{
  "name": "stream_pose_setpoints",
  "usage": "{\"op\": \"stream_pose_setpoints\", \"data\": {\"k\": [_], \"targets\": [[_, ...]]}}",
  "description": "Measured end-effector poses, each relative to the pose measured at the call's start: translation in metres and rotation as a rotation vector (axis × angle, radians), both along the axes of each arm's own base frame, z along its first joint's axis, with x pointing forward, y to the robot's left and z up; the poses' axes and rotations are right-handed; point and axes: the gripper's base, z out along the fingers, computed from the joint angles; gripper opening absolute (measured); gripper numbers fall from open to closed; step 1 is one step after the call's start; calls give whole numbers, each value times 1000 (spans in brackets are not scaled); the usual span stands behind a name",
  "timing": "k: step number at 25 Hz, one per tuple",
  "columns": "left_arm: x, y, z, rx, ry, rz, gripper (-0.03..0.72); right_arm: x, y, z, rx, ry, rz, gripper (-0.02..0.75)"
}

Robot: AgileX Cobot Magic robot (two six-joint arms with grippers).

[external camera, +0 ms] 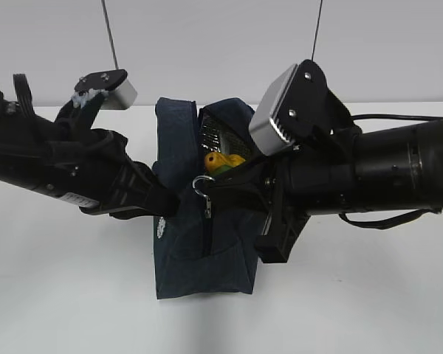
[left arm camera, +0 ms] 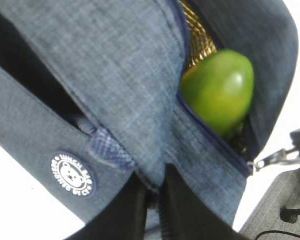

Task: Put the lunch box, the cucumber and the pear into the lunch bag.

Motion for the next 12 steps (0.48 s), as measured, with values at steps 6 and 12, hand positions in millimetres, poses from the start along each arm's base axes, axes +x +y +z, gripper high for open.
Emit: {"op": "stream_pose_setpoints", "data": {"k": [6, 12], "targets": [[0, -1, 0, -11, 8, 5, 3, 0, 0, 1, -3, -10, -1, 0], [-2, -1, 0, -17, 30, -9, 3, 1, 0, 5, 1, -21, -3, 0]]}}
